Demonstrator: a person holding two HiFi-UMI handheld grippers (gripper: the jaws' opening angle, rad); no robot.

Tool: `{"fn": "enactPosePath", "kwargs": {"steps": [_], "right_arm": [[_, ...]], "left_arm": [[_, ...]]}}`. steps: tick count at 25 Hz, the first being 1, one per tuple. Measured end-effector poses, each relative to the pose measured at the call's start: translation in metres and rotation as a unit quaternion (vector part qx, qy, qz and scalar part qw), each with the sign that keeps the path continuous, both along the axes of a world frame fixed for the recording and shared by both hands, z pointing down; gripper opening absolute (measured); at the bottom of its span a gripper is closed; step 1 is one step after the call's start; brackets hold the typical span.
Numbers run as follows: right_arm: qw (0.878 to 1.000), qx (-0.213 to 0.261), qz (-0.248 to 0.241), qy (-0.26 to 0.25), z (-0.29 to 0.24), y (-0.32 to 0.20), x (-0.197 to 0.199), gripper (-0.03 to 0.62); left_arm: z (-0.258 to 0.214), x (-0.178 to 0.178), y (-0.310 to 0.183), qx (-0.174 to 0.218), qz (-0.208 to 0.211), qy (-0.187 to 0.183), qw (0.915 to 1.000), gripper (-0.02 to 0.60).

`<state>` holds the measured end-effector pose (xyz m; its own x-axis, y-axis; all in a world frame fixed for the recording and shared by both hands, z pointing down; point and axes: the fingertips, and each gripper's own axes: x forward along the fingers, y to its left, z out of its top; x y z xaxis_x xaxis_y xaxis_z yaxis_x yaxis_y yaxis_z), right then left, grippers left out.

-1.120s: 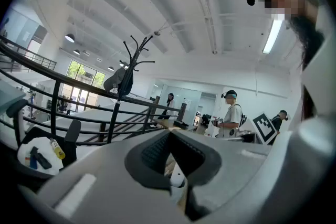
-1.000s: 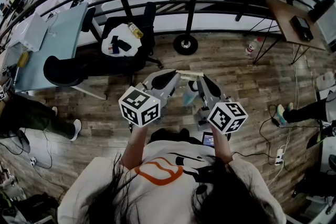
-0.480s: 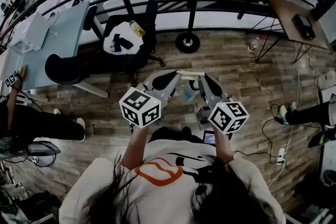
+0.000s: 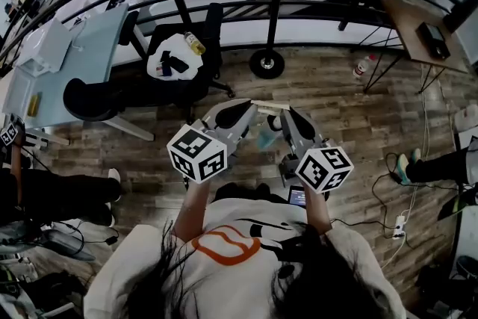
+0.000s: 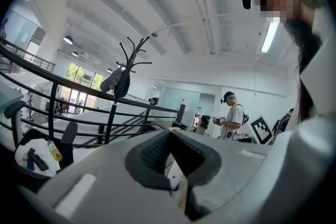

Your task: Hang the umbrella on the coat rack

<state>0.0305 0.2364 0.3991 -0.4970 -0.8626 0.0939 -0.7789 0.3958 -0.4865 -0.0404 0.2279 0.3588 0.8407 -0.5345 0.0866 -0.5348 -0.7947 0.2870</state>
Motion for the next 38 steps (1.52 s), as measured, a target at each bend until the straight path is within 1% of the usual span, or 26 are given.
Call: {"fn": "enactPosePath", "kwargs": {"steps": [8, 12, 17, 22, 27, 33, 38], "right_arm": [[1.000, 0.005, -0.016, 0.002, 0.005, -0.007, 0.017, 0.021], [1.000, 0.000, -0.022, 0.002, 0.011, -0.008, 0.030, 0.021], [1.000, -0.013, -0.021, -0.006, 0.021, -0.015, 0.038, 0.021], [0.999, -0.019, -0.024, -0.011, 0.029, -0.030, 0.036, 0.021], [0.999, -0.026, -0.021, -0.011, 0.038, -0.063, 0.031, 0.021], [0.999, -0.033, -0.024, -0.010, 0.041, -0.123, 0.005, 0.021], [0.999, -0.030, -0.019, -0.012, 0.044, -0.169, -0.012, 0.021]], "left_arm": [[0.003, 0.018, -0.006, 0.003, -0.015, 0.003, 0.9999, 0.000], [0.011, 0.029, -0.003, -0.004, -0.022, -0.002, 0.9998, 0.000], [0.023, 0.037, -0.005, -0.018, -0.018, -0.014, 0.9996, 0.000], [0.025, 0.040, -0.022, -0.015, -0.016, -0.012, 0.9997, 0.000], [0.033, 0.035, -0.055, -0.016, -0.010, -0.009, 0.9998, 0.000], [0.029, 0.016, -0.125, -0.013, -0.003, -0.004, 0.9999, 0.000], [0.030, 0.002, -0.171, -0.004, 0.008, -0.008, 0.9999, 0.000]]}}
